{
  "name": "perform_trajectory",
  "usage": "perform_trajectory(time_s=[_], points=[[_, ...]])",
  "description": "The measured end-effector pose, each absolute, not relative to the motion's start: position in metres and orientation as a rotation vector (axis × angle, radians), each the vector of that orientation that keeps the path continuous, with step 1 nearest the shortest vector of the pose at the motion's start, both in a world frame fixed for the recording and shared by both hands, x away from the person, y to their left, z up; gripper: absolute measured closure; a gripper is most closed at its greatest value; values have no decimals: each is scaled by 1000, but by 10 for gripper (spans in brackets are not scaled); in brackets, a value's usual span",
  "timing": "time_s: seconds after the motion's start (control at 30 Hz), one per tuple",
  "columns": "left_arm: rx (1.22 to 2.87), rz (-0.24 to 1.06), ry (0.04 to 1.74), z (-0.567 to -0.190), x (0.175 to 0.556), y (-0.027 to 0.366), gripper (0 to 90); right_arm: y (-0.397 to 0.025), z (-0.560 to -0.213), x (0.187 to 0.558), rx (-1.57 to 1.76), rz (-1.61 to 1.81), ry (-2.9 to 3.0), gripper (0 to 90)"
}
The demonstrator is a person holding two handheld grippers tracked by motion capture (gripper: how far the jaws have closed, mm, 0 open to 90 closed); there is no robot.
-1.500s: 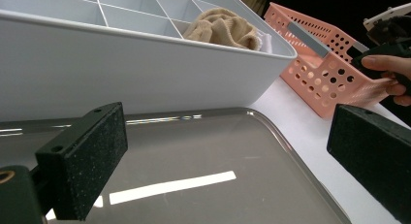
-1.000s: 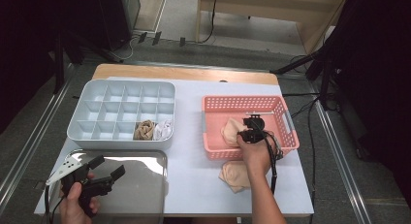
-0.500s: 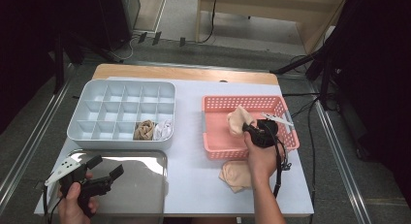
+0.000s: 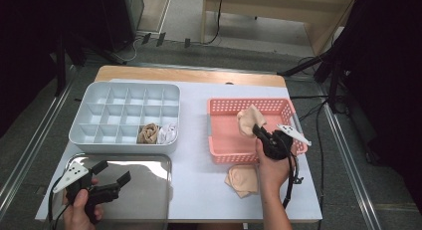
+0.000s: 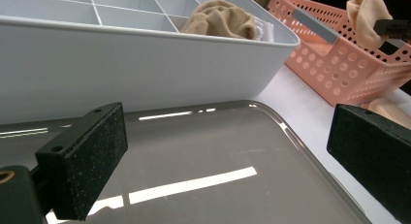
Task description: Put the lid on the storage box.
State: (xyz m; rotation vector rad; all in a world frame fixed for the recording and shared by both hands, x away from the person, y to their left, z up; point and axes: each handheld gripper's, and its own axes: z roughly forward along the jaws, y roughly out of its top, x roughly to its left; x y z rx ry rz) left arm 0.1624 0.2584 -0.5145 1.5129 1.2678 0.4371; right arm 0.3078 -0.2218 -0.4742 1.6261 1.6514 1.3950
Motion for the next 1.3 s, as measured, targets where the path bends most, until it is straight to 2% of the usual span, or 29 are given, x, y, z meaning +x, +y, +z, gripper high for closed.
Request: perform_trajectory(time_s=[0.53,0.93,1.3], points=[[1527,444,1246,-512,159,247,15,-225,-458,278,1533,1501,1581,833],[1546,436,1226,-511,158,237,15,-222,-456,226,1486,1524,1634,836],[1565,429,1205,-510,157,228,15,-194,-469,184,1432,1551,1760,836]])
